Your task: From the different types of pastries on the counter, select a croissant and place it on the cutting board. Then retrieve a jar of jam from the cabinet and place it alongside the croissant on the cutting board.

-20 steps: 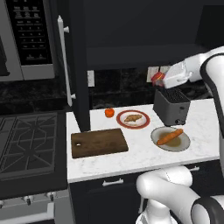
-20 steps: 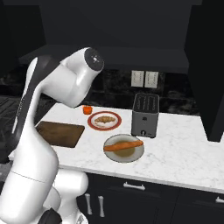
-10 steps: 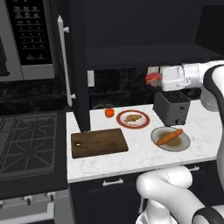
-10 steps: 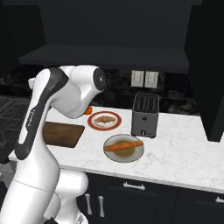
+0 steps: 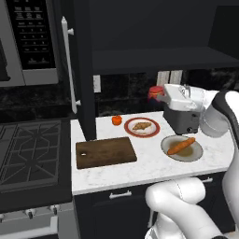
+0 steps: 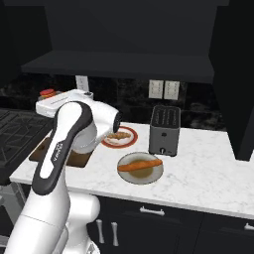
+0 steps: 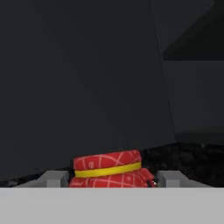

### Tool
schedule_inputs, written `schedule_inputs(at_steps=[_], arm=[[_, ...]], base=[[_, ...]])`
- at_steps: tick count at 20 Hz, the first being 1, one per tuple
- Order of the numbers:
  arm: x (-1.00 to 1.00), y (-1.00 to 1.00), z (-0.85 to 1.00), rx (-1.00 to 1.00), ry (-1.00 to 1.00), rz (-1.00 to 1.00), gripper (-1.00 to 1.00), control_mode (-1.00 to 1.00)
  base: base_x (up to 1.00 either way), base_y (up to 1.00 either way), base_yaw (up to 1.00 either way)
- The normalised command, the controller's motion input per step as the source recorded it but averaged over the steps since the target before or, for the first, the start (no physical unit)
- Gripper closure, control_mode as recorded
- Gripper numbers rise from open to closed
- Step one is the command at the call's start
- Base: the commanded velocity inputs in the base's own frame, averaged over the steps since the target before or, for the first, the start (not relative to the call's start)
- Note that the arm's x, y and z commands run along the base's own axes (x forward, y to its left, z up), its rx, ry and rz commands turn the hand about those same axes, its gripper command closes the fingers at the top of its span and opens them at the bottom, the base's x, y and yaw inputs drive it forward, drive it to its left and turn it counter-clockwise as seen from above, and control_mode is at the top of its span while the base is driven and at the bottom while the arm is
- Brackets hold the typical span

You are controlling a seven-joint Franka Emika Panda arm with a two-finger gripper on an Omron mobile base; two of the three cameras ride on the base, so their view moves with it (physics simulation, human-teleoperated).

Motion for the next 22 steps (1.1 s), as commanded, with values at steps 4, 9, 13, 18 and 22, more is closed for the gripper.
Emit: schedule_inputs(at_steps=[4, 9, 13, 18, 22], arm=[[-0.42, 0.20, -1.00, -0.16, 0.00, 0.07, 1.00, -1.00], [-0.06, 0.02, -0.98, -0.01, 0.00, 0.17, 1.00, -1.00], [0.00, 0.00, -0.61, 0.00, -0.01, 0.14, 1.00, -1.00], [0.26, 0.03, -0.08, -0.02, 0.00, 0.04, 1.00, -1.00], [0.69, 0.06, -0.38, 0.02, 0.00, 0.05, 1.00, -1.00]], base=[[0.00, 0.00, 0.00], [0.00, 0.00, 0.00], [0.00, 0.00, 0.00], [0.00, 0.00, 0.00], [0.00, 0.00, 0.00]])
